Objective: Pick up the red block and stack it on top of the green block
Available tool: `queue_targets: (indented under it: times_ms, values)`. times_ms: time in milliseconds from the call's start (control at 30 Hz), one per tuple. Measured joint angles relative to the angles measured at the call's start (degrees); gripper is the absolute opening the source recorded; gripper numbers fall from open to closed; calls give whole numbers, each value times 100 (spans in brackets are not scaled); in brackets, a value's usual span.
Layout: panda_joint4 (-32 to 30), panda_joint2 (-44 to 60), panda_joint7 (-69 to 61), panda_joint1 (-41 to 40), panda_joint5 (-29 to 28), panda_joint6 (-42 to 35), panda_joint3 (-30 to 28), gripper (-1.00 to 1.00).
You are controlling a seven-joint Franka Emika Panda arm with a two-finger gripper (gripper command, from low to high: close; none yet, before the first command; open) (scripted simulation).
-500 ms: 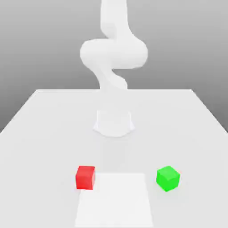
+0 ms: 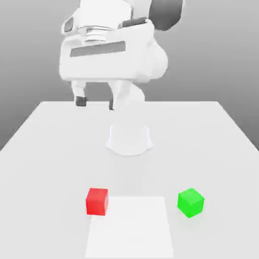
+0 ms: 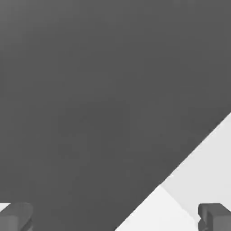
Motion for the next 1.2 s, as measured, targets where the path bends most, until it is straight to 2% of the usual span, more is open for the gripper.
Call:
queue_targets:
  times_ms: [467,600,733,767,1000,1200]
  values:
    - [-1330,1915,3385,-846,114,1312,221,0]
    - [-1270,2590,3873,-838,-393,1866,69,0]
    - [-1172,3303,4331,-400,-1017,2457,-515,0]
    - [-1159,3404,4376,-316,-1082,2543,-615,-100]
    - [-1160,3390,4371,-325,-1075,2546,-604,-100]
    - [-1300,2430,3736,-527,-190,1752,-162,-100]
